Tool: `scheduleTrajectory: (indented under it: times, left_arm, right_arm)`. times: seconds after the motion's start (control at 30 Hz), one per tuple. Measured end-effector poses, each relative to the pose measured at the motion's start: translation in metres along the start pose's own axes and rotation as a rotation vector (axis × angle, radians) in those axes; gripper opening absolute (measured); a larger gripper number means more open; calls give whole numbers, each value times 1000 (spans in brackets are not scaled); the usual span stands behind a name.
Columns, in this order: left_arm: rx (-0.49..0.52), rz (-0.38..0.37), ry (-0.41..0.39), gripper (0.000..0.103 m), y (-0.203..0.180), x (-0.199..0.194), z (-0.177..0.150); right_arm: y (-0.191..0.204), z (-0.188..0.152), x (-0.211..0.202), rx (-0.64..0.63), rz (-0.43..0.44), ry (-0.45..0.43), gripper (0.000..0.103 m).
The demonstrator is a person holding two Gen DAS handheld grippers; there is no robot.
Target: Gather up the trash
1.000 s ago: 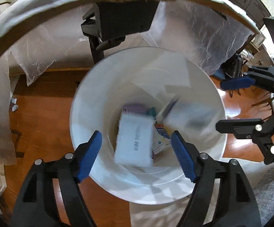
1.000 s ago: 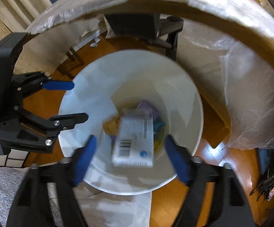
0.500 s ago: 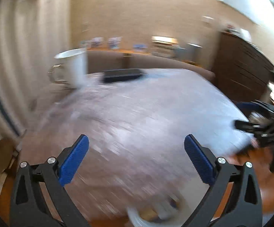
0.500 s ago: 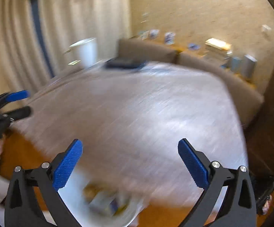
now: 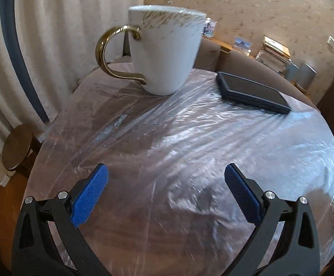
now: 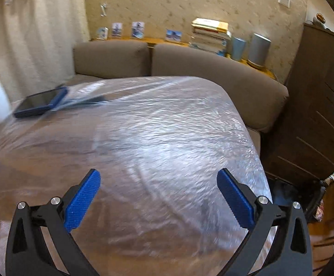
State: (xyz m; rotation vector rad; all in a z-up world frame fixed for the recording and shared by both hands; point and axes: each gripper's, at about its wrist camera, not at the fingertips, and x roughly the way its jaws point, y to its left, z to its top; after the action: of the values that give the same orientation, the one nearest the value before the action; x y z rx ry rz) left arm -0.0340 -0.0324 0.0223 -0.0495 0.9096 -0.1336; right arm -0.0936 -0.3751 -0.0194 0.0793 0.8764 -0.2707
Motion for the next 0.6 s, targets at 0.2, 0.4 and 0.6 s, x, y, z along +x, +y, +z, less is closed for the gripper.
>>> scheduleTrajectory:
  times: [0.2,0.4,0.6]
  left_arm:
    - [0,30,30,101,2,10,6]
    - [36,86,53,102,-3,17,7]
    - [35,85,53,102,-3,18,8]
  right_arm:
    - [-18,4,24,44,-30,32,99]
    - [-21,6,31,83,-49,46,99]
    - [-19,5,30,85,-52,46,99]
